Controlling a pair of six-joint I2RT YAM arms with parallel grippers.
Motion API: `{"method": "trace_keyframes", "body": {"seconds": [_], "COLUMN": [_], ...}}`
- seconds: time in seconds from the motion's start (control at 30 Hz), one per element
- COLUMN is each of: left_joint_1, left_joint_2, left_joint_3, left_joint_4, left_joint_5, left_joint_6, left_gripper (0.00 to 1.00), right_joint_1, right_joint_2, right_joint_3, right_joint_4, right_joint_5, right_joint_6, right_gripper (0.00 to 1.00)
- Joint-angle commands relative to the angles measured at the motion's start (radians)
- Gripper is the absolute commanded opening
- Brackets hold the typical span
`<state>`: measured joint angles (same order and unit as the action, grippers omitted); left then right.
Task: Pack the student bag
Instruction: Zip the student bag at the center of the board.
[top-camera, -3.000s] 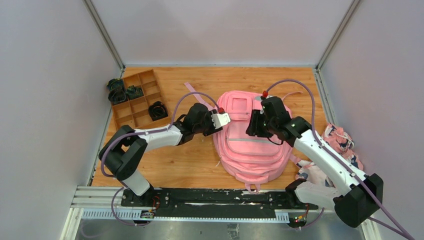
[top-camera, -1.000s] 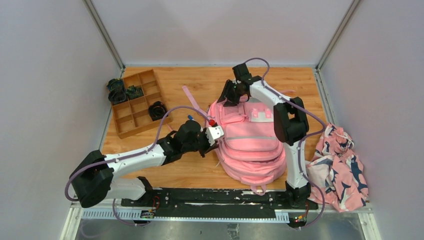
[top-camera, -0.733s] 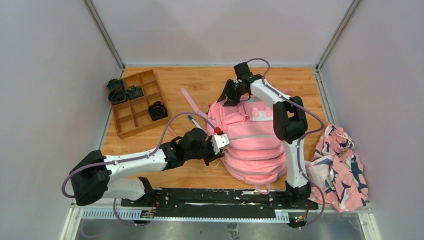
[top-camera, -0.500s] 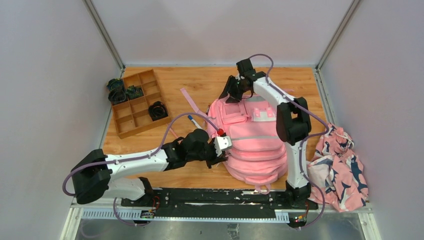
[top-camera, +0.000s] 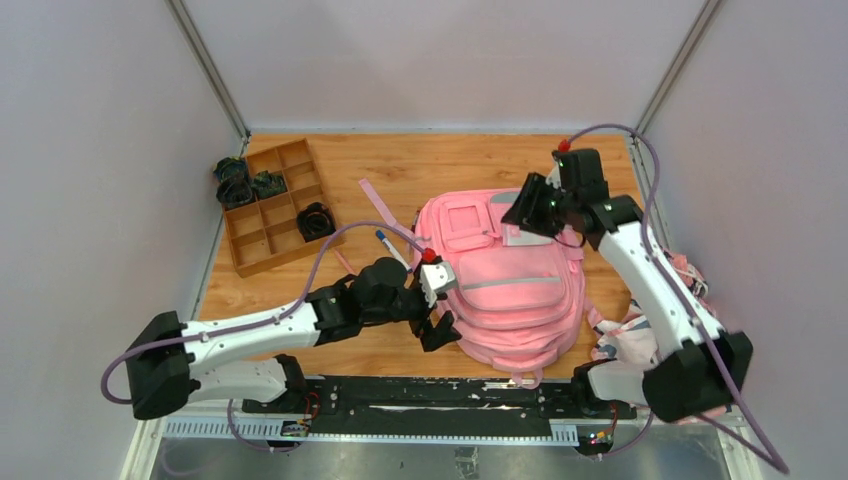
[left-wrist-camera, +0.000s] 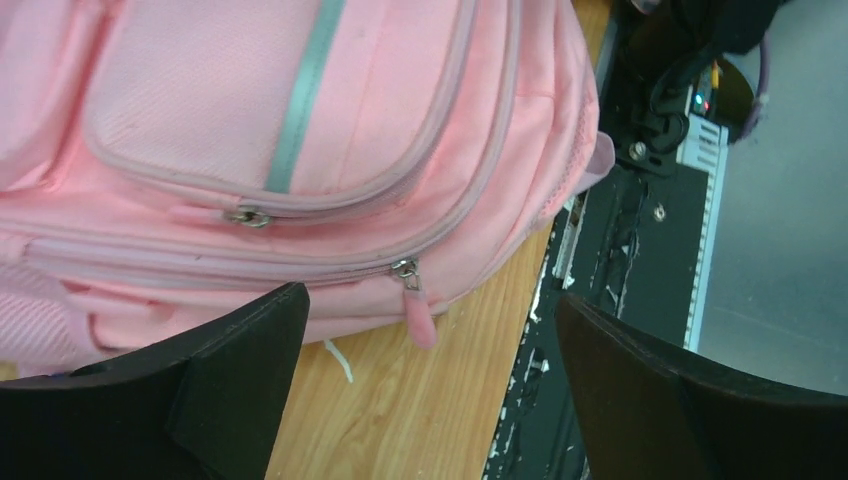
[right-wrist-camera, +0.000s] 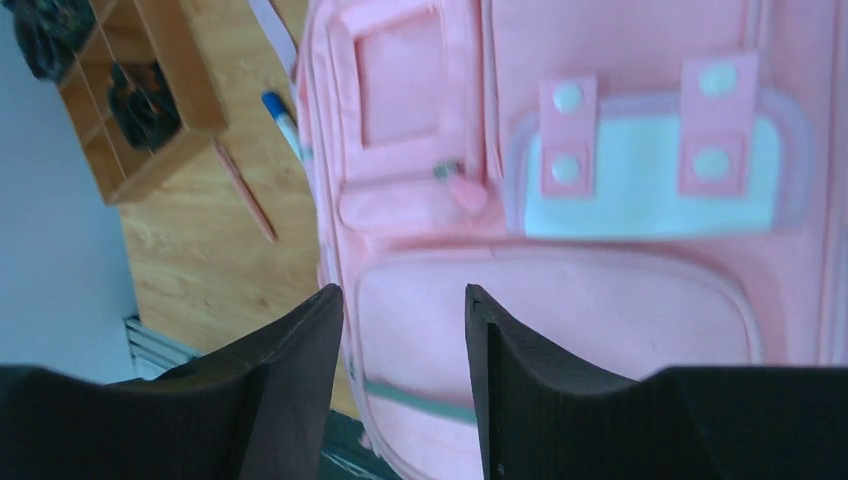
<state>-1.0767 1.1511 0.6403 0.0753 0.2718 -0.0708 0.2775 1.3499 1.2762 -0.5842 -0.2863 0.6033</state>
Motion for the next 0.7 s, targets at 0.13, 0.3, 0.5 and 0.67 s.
{"method": "trace_keyframes", "body": {"seconds": [0.13, 0.3, 0.5, 0.67], "left_joint_1": [-0.002, 0.065, 0.11, 0.117], "left_joint_2": [-0.118, -0.1, 0.074, 0.062], "left_joint_3": [0.125, 0.135, 0.173, 0.096], "left_joint_4": [-0.292, -0.274, -0.238, -0.118], "left_joint_5": [-0.339, -0.409, -0.291, -0.278], "left_joint_6": [-0.186, -0.425, -0.601, -0.681], "left_gripper": [1.0, 1.0, 0.93, 0.89], "right_joint_1": [0.137, 0.234, 0.251, 0.25], "right_joint_2": [-0.419, -0.499, -0.505, -0.422], "right_joint_3": [-0.296, -0.396, -0.541, -0.61], "right_joint_4": [-0.253, -0.259, -0.148, -0.02], "right_joint_5": [0.201, 0.154, 0.092, 0.155], "right_joint_6": [-0.03, 0.057, 0.128, 0.12], "right_gripper": [0.53, 0.51, 0.5, 0.5]}}
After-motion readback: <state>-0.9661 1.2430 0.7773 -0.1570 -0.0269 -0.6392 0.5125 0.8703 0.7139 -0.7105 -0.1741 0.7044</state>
